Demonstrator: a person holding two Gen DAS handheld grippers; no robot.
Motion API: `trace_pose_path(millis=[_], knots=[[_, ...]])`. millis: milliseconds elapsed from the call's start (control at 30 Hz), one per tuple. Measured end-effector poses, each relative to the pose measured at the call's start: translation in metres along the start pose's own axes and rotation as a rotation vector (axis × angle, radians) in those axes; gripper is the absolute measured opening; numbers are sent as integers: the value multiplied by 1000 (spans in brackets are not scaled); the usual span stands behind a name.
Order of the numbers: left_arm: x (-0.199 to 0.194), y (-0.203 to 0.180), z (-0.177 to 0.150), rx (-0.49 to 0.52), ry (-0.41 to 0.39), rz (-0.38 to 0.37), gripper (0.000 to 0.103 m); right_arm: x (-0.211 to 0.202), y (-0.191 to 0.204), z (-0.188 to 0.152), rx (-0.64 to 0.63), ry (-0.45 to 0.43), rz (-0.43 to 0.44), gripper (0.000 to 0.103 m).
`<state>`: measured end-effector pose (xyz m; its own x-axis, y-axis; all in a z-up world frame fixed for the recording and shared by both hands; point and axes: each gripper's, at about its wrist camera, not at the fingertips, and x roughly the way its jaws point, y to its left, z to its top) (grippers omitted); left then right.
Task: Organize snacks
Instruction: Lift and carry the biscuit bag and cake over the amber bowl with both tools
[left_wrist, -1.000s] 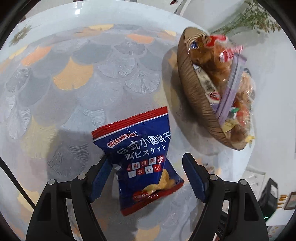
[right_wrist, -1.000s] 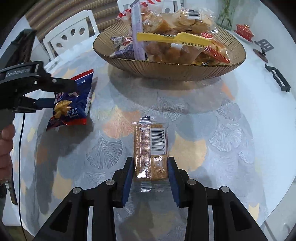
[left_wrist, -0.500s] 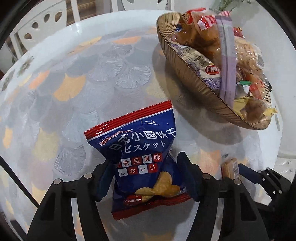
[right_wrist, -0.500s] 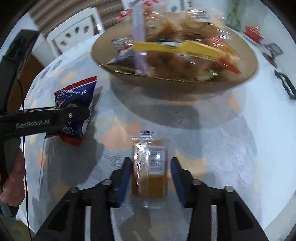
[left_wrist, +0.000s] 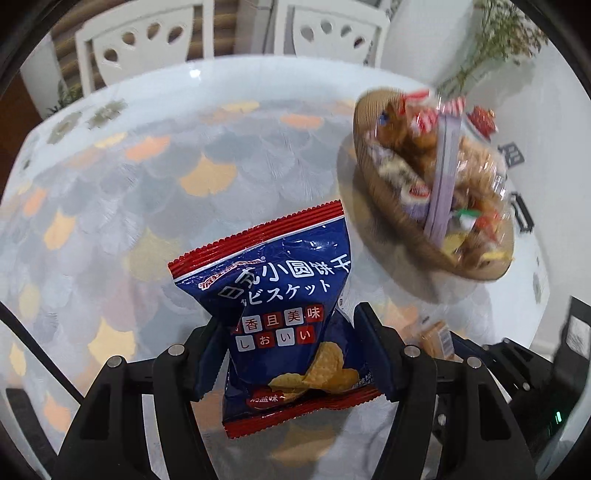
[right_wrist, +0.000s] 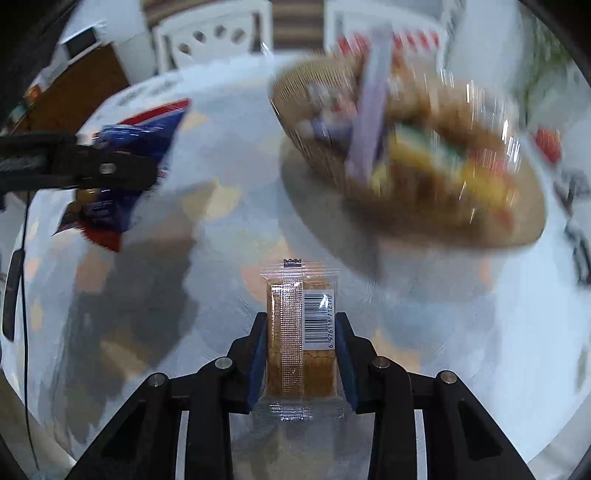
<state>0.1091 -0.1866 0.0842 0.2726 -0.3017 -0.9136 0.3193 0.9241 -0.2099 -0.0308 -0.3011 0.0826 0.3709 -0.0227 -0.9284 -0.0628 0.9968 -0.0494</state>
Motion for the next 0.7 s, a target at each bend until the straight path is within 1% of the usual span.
trace_pose_path(millis=[67, 200, 300, 333, 367, 467, 600, 700], knots=[[-8, -1, 10, -5, -31, -2, 64, -27, 4, 12, -36, -68, 21, 33], [-44, -9, 35, 14, -112, 1, 64, -67, -6, 38, -6, -163, 77, 33], [-70, -19, 54, 34, -179, -9, 64, -92, -24, 61, 38, -231, 87, 33], [-79, -28, 63, 37, -202, -15, 64, -99, -33, 69, 61, -250, 90, 33], [-93, -22, 62, 39, -216, -20, 64, -103, -41, 79, 84, -266, 93, 33], [-104, -41, 79, 56, -253, -41, 64, -116, -70, 98, 157, -292, 103, 33], [-97, -65, 97, 95, -252, -73, 64, -124, -112, 121, 235, -321, 73, 33], [-80, -78, 107, 107, -216, -82, 64, -122, -144, 136, 281, -325, 37, 33]])
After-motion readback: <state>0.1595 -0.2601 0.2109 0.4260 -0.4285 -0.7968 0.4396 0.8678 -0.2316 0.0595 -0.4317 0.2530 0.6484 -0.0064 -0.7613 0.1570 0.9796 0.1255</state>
